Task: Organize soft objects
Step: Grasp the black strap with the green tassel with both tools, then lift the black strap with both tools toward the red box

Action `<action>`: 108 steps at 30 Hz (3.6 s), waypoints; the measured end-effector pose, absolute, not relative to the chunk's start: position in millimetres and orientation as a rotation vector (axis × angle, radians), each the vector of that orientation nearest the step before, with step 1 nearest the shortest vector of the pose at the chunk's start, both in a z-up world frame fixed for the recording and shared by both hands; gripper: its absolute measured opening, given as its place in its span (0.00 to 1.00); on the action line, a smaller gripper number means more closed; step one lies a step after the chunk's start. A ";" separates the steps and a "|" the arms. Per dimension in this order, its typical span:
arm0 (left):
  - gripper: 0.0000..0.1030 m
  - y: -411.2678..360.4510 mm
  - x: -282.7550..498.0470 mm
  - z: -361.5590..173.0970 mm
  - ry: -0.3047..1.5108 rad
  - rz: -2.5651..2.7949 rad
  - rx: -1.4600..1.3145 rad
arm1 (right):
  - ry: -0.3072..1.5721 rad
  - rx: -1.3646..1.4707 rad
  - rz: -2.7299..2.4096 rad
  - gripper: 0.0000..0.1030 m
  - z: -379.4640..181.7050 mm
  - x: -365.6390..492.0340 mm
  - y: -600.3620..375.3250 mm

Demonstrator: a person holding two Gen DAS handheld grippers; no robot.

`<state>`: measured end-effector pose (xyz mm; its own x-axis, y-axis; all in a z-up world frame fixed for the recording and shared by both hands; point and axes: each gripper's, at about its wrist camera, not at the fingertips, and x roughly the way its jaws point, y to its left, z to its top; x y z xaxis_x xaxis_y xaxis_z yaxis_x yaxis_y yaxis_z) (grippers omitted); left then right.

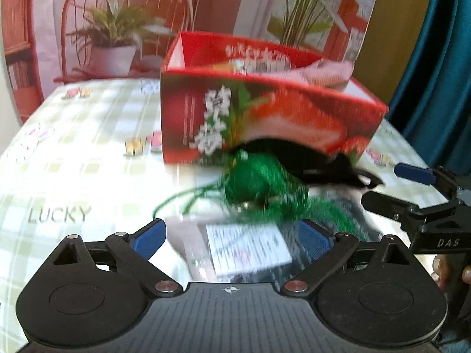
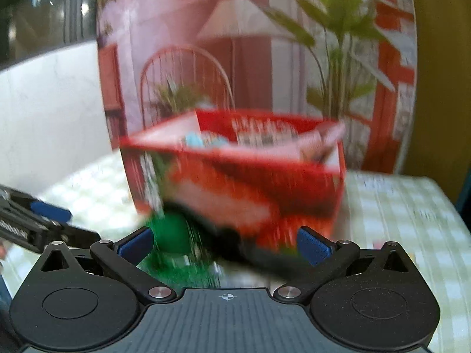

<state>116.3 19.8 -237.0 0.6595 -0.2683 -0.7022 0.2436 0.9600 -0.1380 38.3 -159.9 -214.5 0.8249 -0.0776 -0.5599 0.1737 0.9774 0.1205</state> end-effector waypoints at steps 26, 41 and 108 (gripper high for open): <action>0.90 8.9 145.8 -224.6 0.697 -0.338 -0.037 | 0.641 0.174 -0.276 0.99 -251.4 25.4 -174.4; 0.56 -52.2 198.8 -238.1 0.677 -0.437 0.171 | 0.653 0.087 -0.244 0.68 -260.9 37.5 -193.0; 0.12 -9.8 169.5 -98.1 0.228 -0.381 0.227 | 0.271 -0.111 -0.150 0.09 -99.7 61.1 -202.4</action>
